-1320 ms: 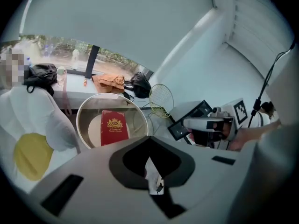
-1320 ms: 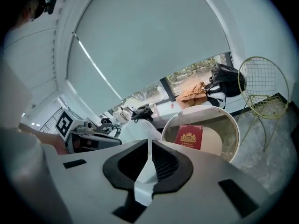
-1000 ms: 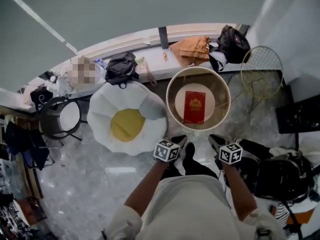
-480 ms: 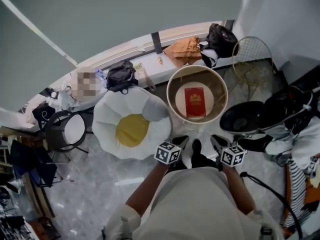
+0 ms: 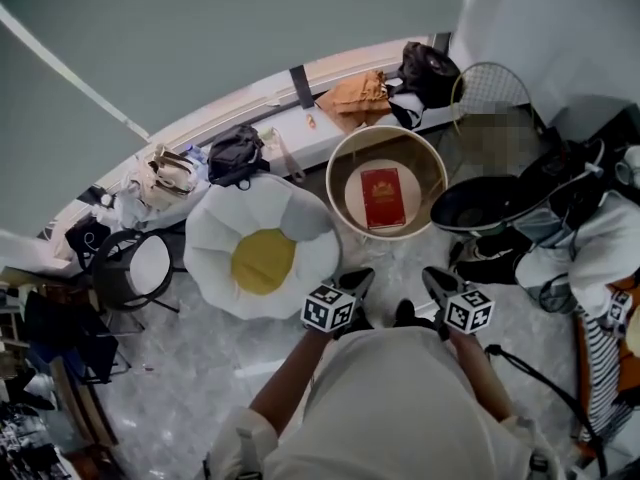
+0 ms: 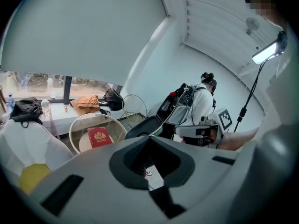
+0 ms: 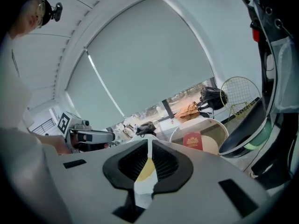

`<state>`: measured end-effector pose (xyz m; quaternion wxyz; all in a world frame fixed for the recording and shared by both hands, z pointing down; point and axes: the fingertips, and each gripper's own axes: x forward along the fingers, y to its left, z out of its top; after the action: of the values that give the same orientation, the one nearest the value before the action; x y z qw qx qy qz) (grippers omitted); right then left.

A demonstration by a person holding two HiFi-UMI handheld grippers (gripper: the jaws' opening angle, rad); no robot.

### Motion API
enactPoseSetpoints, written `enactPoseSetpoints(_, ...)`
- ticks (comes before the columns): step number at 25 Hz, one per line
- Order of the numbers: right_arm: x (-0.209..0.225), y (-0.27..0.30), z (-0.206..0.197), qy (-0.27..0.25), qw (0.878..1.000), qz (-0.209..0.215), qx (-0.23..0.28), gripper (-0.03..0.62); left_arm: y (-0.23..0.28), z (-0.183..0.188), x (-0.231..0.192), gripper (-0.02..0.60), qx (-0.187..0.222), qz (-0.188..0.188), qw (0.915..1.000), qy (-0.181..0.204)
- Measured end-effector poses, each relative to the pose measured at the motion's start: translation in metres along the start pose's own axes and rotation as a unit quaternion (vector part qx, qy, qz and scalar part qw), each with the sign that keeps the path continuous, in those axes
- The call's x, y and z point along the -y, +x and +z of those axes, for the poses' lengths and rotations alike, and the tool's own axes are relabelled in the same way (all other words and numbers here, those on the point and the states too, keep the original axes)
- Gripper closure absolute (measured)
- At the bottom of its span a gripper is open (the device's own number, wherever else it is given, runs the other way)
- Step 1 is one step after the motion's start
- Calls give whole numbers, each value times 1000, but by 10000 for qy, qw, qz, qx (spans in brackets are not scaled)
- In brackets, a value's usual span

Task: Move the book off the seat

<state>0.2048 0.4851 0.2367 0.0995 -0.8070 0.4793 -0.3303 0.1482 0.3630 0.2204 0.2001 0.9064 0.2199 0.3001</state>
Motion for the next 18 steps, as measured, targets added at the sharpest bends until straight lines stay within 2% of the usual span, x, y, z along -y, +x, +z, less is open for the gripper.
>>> enactPoseSetpoints(4, -1, -15, 6, -360, 9991, 209, -66, 542, -1, 0, 11, 580, 226, 47, 9997, -94)
enactPoseSetpoints(7, 4, -25, -1, -544, 9978, 364, -38, 543, 2, -14, 19, 580, 346, 90, 9992, -165)
enactPoseSetpoints(18, 10, -29, 8, -530, 9970, 540, -137, 543, -3, -13, 26, 580, 514, 316, 9973, -411)
